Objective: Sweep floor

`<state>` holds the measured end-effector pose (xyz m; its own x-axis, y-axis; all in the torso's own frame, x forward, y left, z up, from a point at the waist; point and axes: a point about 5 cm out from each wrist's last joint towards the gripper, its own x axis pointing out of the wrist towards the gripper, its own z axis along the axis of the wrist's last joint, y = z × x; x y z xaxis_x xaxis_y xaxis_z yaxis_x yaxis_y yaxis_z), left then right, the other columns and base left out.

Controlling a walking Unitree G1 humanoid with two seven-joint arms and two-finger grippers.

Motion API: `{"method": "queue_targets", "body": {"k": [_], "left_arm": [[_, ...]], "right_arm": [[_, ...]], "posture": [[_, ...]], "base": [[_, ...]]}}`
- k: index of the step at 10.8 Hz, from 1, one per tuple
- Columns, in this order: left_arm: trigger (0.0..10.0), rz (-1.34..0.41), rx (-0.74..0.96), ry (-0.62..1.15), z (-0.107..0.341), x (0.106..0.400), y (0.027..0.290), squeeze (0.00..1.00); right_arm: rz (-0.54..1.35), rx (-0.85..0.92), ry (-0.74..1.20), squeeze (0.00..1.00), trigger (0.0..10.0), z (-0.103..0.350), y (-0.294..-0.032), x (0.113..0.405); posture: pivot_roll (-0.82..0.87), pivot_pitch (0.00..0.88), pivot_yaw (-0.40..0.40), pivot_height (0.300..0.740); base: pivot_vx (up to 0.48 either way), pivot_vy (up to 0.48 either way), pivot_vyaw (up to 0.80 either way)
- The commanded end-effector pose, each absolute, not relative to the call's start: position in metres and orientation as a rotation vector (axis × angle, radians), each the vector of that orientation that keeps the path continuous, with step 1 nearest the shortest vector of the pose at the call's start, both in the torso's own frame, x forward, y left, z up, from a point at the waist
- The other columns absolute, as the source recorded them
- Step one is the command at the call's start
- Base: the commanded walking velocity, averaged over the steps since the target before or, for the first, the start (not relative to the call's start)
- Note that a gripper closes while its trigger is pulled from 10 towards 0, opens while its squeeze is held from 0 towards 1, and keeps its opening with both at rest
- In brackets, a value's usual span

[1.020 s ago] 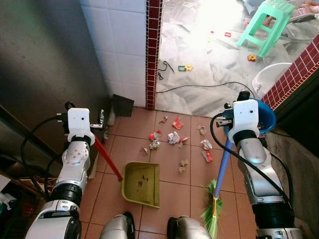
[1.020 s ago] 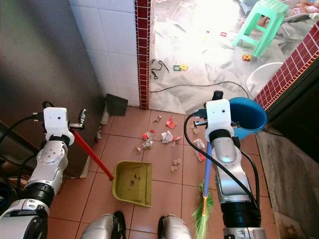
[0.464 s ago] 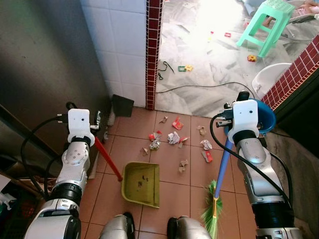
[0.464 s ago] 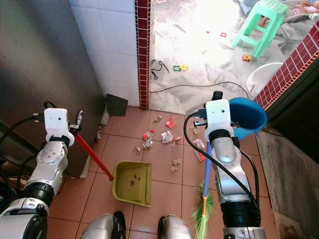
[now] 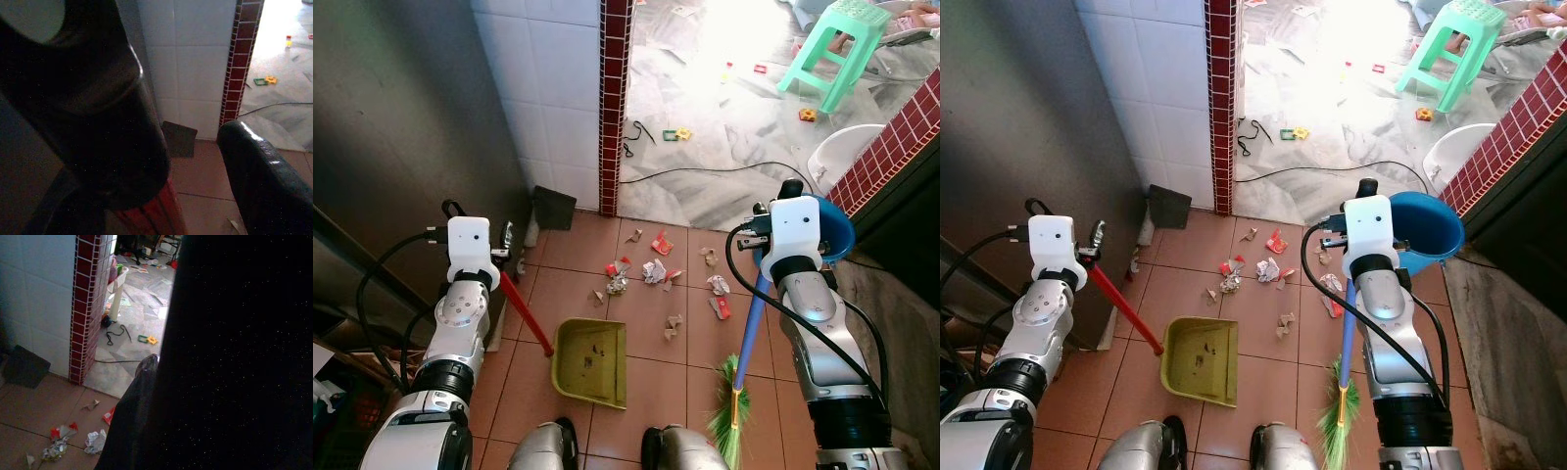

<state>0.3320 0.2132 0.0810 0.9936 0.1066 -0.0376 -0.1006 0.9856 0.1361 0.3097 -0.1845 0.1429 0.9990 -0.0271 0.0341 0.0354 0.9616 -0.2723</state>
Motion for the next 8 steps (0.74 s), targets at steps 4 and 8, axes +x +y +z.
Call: {"method": "queue_targets", "body": {"k": [4, 8], "left_arm": [[0.0, 0.105, 0.135, 0.036, 0.0836, 0.3341, 0.2162, 0.0], [0.0, 0.11, 0.143, 0.031, 0.0843, 0.3348, 0.2168, 0.0]], "right_arm": [[-0.031, -0.292, -0.042, 0.0, 10.0, 0.1466, -0.1865, 0.3105], [-0.028, -0.29, -0.044, 0.0, 10.0, 0.1465, -0.1854, 0.3113]], "posture": [[-0.14, 0.134, -0.066, 0.74], [-0.14, 0.125, -0.065, 0.74]], "base": [[0.0, 0.0, 0.0], [0.0, 0.0, 0.0]]}}
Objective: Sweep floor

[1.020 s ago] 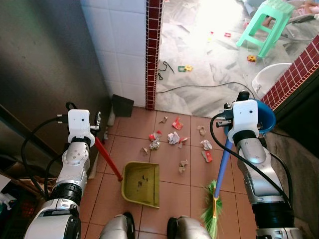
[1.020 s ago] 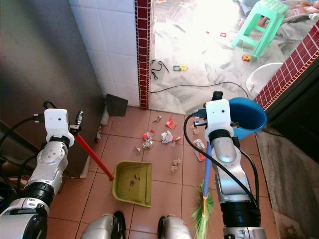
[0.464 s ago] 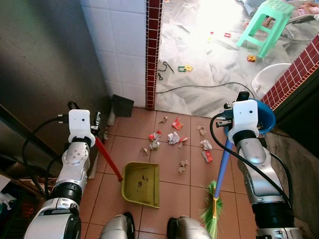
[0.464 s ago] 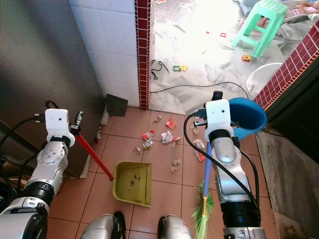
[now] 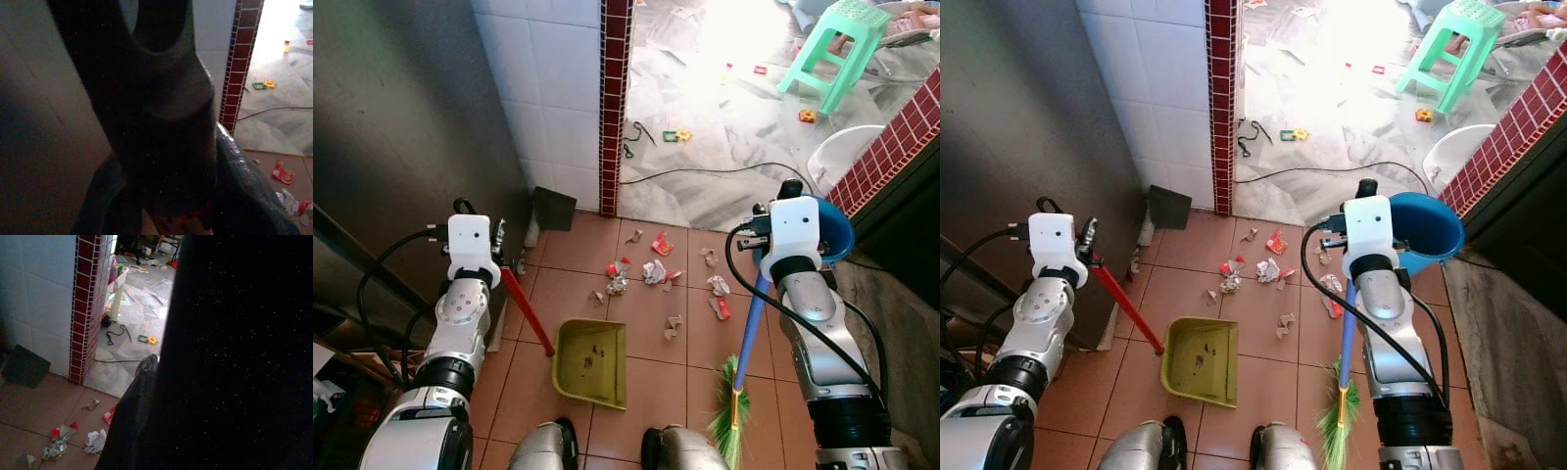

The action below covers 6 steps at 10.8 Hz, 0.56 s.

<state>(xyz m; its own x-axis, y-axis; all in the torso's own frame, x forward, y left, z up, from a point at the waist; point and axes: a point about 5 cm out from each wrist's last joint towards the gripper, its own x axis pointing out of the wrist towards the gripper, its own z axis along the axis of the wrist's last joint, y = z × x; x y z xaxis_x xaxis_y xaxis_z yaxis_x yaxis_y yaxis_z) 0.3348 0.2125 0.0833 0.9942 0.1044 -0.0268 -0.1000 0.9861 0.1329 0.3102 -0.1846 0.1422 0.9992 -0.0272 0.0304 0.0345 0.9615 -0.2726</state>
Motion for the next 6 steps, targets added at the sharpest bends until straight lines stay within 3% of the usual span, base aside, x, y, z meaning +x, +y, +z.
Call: {"method": "queue_targets", "body": {"k": [1, 6], "left_arm": [[0.0, 0.111, 0.145, 0.028, 0.0846, 0.3349, 0.2169, 0.0], [0.0, 0.116, 0.147, 0.024, 0.0838, 0.3341, 0.2168, 0.0]], "right_arm": [[-0.027, -0.29, -0.045, 0.0, 10.0, 0.1465, -0.1853, 0.3113], [-0.022, -0.29, -0.044, 0.0, 10.0, 0.1462, -0.1846, 0.3114]], "posture": [[-0.14, 0.125, -0.065, 0.74], [-0.14, 0.123, -0.067, 0.74]], "base": [[0.0, 0.0, 0.0], [0.0, 0.0, 0.0]]}}
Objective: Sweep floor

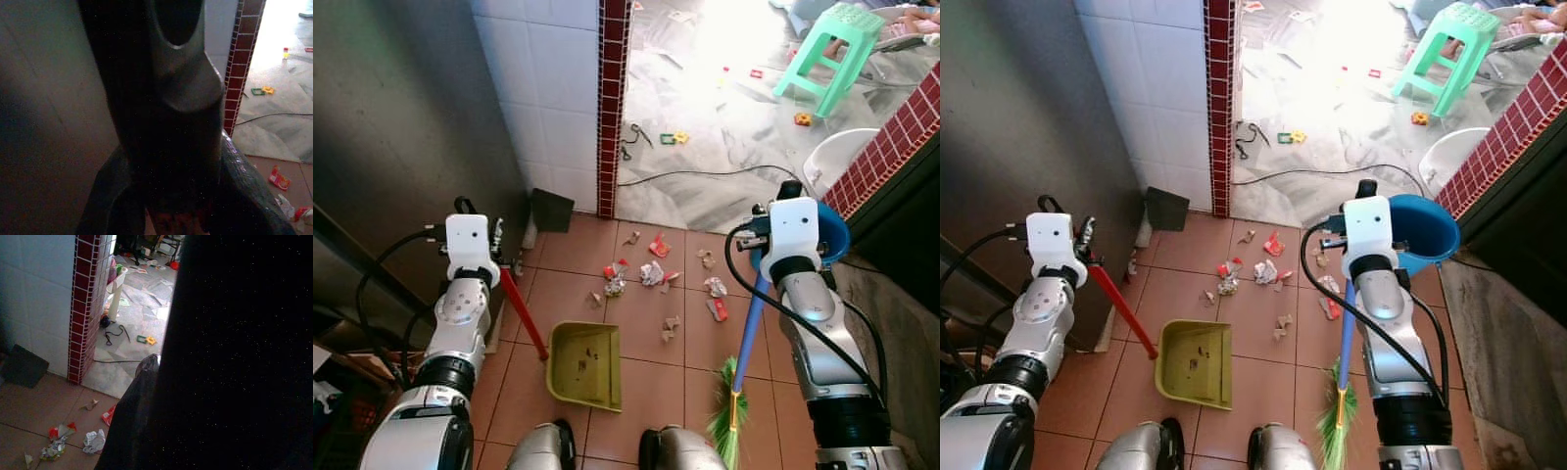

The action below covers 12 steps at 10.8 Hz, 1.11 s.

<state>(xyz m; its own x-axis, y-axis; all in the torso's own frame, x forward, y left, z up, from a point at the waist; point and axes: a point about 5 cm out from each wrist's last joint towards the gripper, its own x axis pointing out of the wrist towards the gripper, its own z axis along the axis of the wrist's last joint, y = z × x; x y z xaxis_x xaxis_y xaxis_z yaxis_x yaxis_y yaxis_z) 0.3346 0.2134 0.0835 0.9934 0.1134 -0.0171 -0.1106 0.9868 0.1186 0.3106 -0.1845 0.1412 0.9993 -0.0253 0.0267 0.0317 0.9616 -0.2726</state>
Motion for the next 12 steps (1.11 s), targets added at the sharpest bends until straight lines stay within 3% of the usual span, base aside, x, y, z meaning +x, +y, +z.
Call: {"method": "queue_targets", "body": {"k": [1, 4, 5, 9, 10, 11, 12], "left_arm": [[0.0, 0.12, 0.146, 0.02, 0.083, 0.333, 0.217, 0.0], [0.0, 0.132, 0.152, 0.015, 0.082, 0.332, 0.218, 0.0], [10.0, 0.135, 0.158, 0.02, 0.08, 0.331, 0.218, 0.0], [10.0, 0.177, 0.19, 0.043, 0.075, 0.328, 0.219, 0.0], [3.6, 0.171, 0.182, 0.017, 0.078, 0.328, 0.214, 0.0], [0.0, 0.177, 0.16, -0.022, 0.083, 0.328, 0.206, 0.0], [0.0, 0.17, 0.158, -0.072, 0.091, 0.328, 0.194, 0.0]], "right_arm": [[-0.021, -0.289, -0.044, 0.0, 10.0, 0.146, -0.184, 0.311], [-0.021, -0.289, -0.042, 0.0, 10.0, 0.146, -0.184, 0.31], [-0.021, -0.289, -0.041, 0.0, 10.0, 0.146, -0.185, 0.31], [-0.014, -0.286, -0.037, 0.0, 10.0, 0.145, -0.184, 0.31], [-0.012, -0.283, -0.036, 0.0, 10.0, 0.144, -0.183, 0.311], [-0.009, -0.276, -0.035, 0.0, 10.0, 0.143, -0.18, 0.313], [-0.002, -0.263, -0.04, 0.0, 10.0, 0.143, -0.174, 0.316]], "posture": [[-0.14, 0.125, -0.066, 0.74], [-0.14, 0.13, -0.066, 0.74], [-0.14, 0.133, -0.066, 0.74], [-0.14, 0.133, -0.067, 0.74], [-0.13, 0.128, -0.066, 0.74], [-0.12, 0.116, -0.065, 0.74], [-0.1, 0.104, -0.064, 0.74]], "base": [[0.0, 0.0, 0.0], [0.0, 0.0, 0.0], [0.0, 0.0, 0.0], [0.0, 0.0, 0.0], [0.0, 0.0, 0.0], [0.0, 0.0, 0.0], [0.0, 0.0, 0.0]]}}
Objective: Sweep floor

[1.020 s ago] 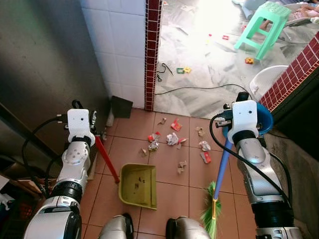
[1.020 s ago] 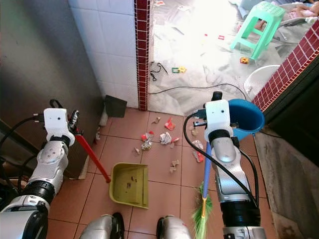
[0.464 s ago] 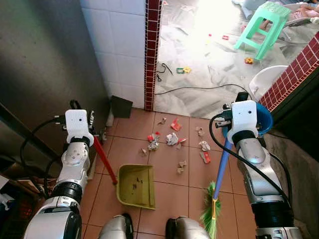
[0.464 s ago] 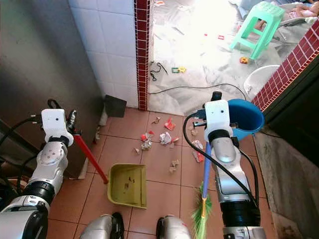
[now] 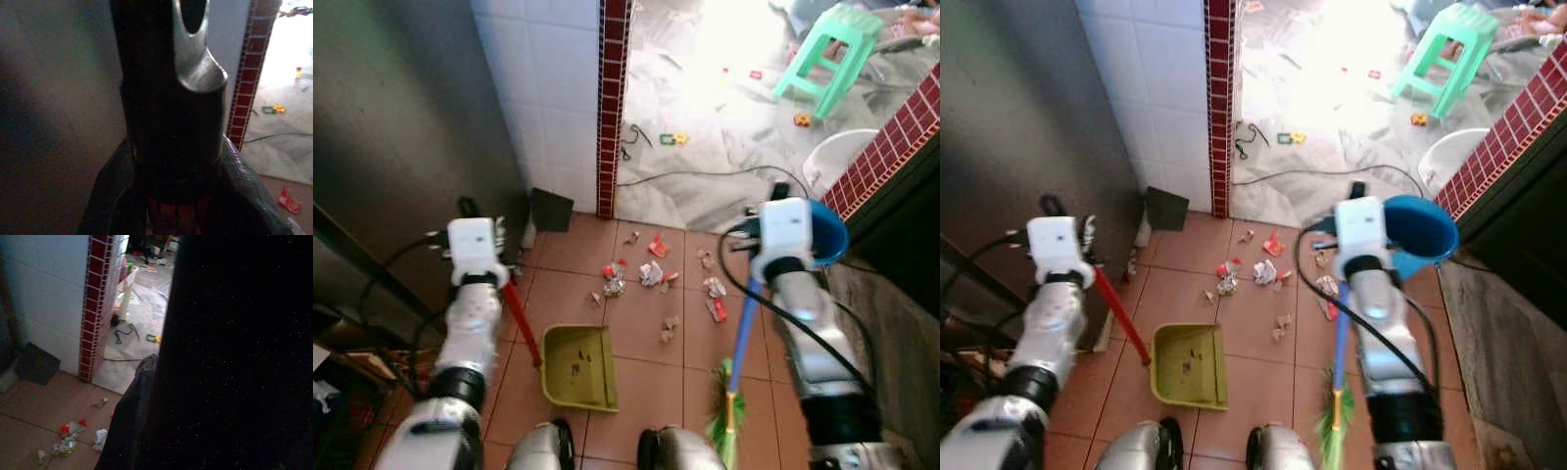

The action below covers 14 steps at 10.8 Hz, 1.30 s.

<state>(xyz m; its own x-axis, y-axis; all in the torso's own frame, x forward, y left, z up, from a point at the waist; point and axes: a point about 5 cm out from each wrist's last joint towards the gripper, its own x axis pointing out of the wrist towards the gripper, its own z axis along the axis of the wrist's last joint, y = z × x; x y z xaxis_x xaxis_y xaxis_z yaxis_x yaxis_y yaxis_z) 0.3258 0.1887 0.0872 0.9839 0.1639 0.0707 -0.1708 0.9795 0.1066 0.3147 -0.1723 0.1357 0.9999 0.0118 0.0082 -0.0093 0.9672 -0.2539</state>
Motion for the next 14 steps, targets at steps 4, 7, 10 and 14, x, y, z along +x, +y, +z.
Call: {"method": "queue_targets", "body": {"k": [4, 7, 10, 14], "left_arm": [[10.0, 0.151, 0.198, -0.248, 0.125, 0.303, 0.158, 0.0], [10.0, 0.153, 0.389, -0.347, 0.171, 0.293, 0.154, 0.0], [10.0, 0.053, 0.408, -0.315, 0.172, 0.295, 0.153, 0.0], [10.0, 0.06, 0.253, -0.18, 0.151, 0.278, 0.145, 0.0]], "right_arm": [[0.016, -0.219, -0.064, 0.0, 10.0, 0.143, -0.158, 0.327], [0.039, -0.21, -0.081, 0.0, 10.0, 0.143, -0.151, 0.329], [0.035, -0.227, -0.092, 0.0, 10.0, 0.146, -0.154, 0.335], [0.071, -0.232, -0.119, 0.0, 10.0, 0.149, -0.14, 0.338]], "posture": [[-0.01, 0.065, -0.042, 0.74], [0.02, 0.044, -0.029, 0.74], [0.01, 0.003, -0.044, 0.74], [-0.01, 0.0, -0.043, 0.74]], "base": [[0.0, 0.0, 0.0], [0.0, 0.0, 0.0], [0.0, 0.0, 0.0], [0.0, 0.0, 0.0]]}}
